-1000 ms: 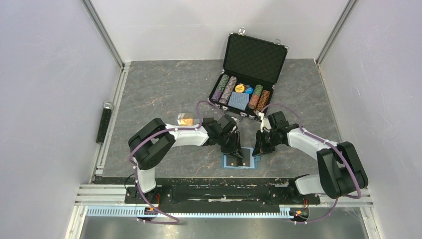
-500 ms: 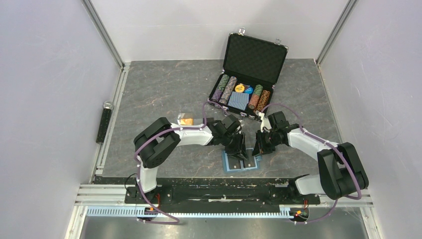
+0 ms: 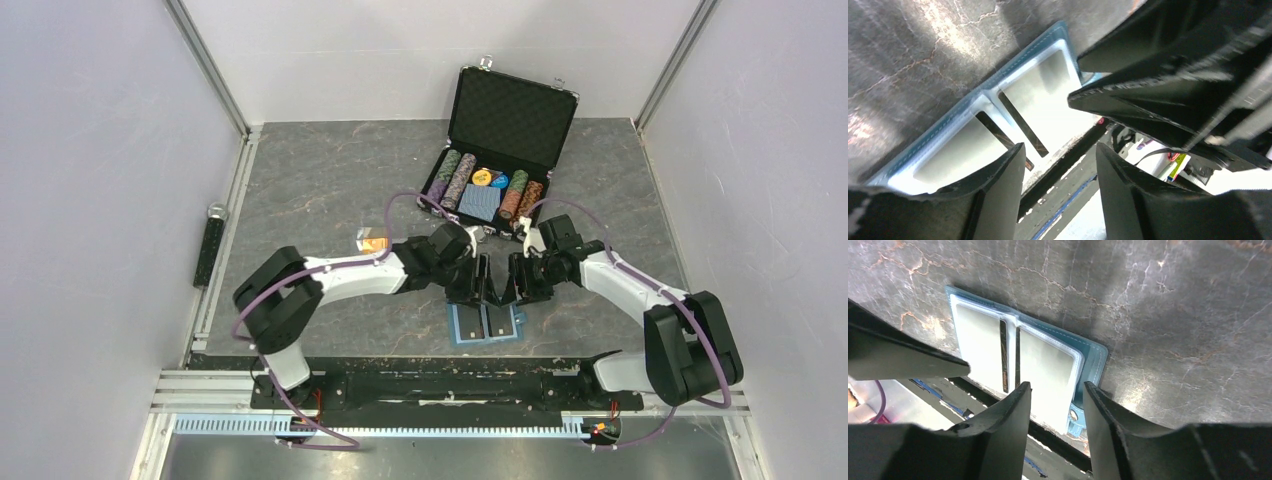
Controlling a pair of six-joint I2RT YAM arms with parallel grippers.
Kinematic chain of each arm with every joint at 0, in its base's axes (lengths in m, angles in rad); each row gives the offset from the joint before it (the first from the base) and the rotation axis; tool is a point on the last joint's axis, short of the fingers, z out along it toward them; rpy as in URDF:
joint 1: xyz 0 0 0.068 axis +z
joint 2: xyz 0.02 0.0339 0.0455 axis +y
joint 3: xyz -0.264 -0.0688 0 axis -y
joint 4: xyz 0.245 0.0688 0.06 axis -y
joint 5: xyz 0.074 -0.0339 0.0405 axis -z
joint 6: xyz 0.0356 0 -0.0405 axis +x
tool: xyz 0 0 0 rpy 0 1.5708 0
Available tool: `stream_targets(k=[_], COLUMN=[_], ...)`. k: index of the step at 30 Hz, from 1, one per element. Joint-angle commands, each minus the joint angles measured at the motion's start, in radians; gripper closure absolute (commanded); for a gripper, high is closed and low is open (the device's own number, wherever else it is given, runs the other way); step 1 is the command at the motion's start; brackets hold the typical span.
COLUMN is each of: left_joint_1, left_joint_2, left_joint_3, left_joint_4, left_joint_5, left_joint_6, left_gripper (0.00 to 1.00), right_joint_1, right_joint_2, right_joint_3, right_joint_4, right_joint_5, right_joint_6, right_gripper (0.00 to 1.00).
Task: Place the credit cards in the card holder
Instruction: Insert the credit card into the card holder.
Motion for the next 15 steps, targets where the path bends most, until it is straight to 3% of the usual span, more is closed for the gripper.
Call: stream_targets(k=[1, 6, 15], left_joint_1=[0.030, 0.068, 0.098], left_joint_2=[-0.131, -0.225, -0.357], left_joint_3=[-0.059, -0.159, -0.402], left_joint_4=[0.049, 0.087, 0.200], left_joint_5=[-0.068, -0.081, -0.112], left_joint_6=[0.038, -0.010, -0.156], left_gripper=[0.36, 0.36, 0.45], right_joint_1=[0.002, 0.006, 0.065], right_joint_2=[-0.027, -0.020, 0.007], right_joint_3=[0.077, 0.125, 0.188], right_joint_4=[-0.037, -0.058, -0.048], right_joint_5=[0.014, 0.008, -0.070], right_joint_6=[-0.022, -0.031, 0.013], right_gripper=[0.52, 0.52, 0.67])
